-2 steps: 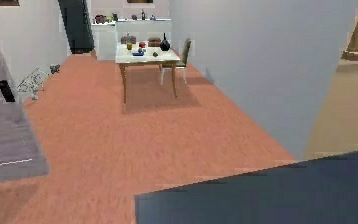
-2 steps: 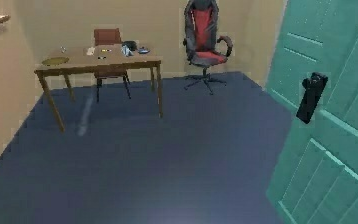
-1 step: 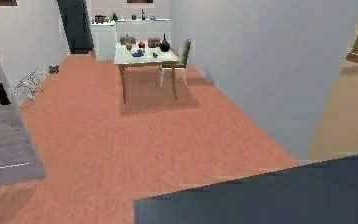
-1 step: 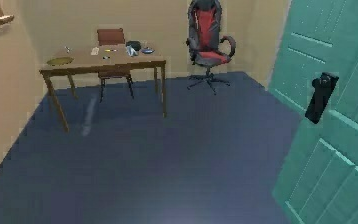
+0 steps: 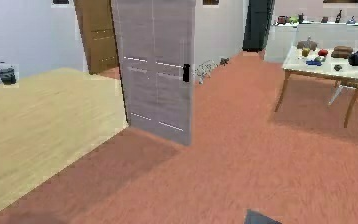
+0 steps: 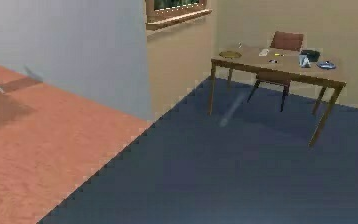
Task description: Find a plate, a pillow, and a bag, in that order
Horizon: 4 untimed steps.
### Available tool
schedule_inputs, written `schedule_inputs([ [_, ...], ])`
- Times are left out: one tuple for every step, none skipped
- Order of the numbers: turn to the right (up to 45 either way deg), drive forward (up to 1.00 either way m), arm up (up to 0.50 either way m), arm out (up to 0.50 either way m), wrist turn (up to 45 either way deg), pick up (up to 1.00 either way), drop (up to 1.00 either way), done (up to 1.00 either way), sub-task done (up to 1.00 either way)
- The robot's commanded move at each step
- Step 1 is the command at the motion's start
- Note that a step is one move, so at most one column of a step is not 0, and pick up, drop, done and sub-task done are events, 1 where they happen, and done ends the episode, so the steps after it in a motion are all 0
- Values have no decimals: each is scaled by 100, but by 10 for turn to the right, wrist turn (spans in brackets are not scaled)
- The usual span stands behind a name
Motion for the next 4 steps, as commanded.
schedule_inputs([
  [-330,0,0,0,0,0,0,0,0],
  [0,100,0,0,0,0,0,0,0],
  [0,100,0,0,0,0,0,0,0],
  [-60,0,0,0,0,0,0,0,0],
])
